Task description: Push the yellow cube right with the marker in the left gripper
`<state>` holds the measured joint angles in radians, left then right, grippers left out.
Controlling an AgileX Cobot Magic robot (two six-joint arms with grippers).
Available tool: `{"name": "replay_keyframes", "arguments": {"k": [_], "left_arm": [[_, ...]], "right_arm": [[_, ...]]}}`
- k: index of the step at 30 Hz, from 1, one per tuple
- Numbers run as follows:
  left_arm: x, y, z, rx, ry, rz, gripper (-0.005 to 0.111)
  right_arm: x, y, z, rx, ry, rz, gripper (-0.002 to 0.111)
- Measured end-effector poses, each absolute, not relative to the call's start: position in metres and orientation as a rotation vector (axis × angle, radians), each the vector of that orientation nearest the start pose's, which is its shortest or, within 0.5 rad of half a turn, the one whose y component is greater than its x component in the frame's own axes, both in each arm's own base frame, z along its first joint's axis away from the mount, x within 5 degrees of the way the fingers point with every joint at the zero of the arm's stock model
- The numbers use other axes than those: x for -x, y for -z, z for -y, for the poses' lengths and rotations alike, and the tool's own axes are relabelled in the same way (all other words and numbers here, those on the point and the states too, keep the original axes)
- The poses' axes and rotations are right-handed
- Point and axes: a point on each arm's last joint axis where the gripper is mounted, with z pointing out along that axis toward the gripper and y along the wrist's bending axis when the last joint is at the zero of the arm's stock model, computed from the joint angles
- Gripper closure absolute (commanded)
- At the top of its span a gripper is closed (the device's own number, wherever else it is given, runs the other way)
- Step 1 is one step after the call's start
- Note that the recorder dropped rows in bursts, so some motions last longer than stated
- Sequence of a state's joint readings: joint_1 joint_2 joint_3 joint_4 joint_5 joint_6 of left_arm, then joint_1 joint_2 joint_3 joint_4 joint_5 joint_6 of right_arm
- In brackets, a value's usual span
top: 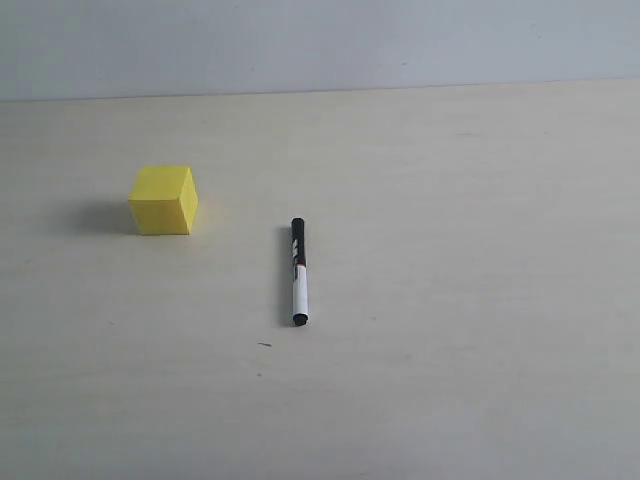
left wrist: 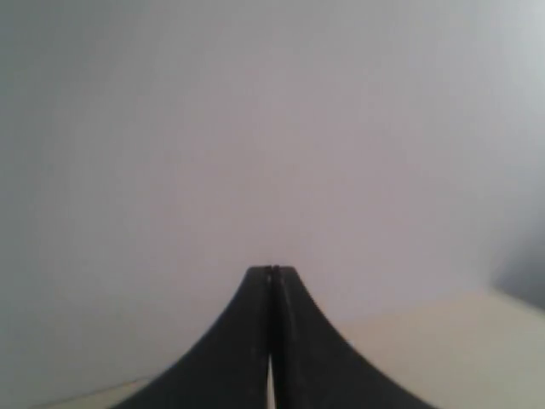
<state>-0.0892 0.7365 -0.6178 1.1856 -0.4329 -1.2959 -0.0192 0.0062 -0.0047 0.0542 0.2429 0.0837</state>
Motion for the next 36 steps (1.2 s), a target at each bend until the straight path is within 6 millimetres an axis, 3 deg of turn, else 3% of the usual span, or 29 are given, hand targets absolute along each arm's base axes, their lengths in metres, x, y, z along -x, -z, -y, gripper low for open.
{"name": "replay_keyframes", "arguments": {"k": [3,8,15,18,22,25,31,33,36], "left_arm": [[-0.178,-0.366,0.053,-0.413,0.396,-1.568,0.107],[-0.217,-0.348,0.053,-0.405,0.353,-1.741,0.107],[-0.245,-0.324,0.066,-0.498,0.323,-1.827,0.107],[-0.250,-0.319,0.071,-0.605,0.193,-1.804,0.107],[-0.256,-0.314,0.063,-0.671,-0.090,-1.775,0.107],[-0.258,-0.313,0.054,-0.642,-0.309,-1.772,0.107],[-0.269,-0.302,0.030,-0.521,-0.905,-1.863,0.107],[-0.280,-0.297,0.029,-0.461,-0.946,-1.973,0.107],[-0.298,-0.289,0.038,-0.319,-0.822,-2.238,0.107]], "right_arm": [[-0.056,-0.192,0.000,-0.125,-0.098,-1.724,0.108],[-0.056,-0.192,0.000,-0.125,-0.098,-1.724,0.108],[-0.056,-0.192,0.000,-0.125,-0.098,-1.724,0.108],[-0.056,-0.192,0.000,-0.125,-0.098,-1.724,0.108],[-0.056,-0.192,0.000,-0.125,-0.098,-1.724,0.108],[-0.056,-0.192,0.000,-0.125,-0.098,-1.724,0.108],[-0.056,-0.192,0.000,-0.125,-0.098,-1.724,0.108],[-0.056,-0.192,0.000,-0.125,-0.098,-1.724,0.108],[-0.056,-0.192,0.000,-0.125,-0.098,-1.724,0.108]]}}
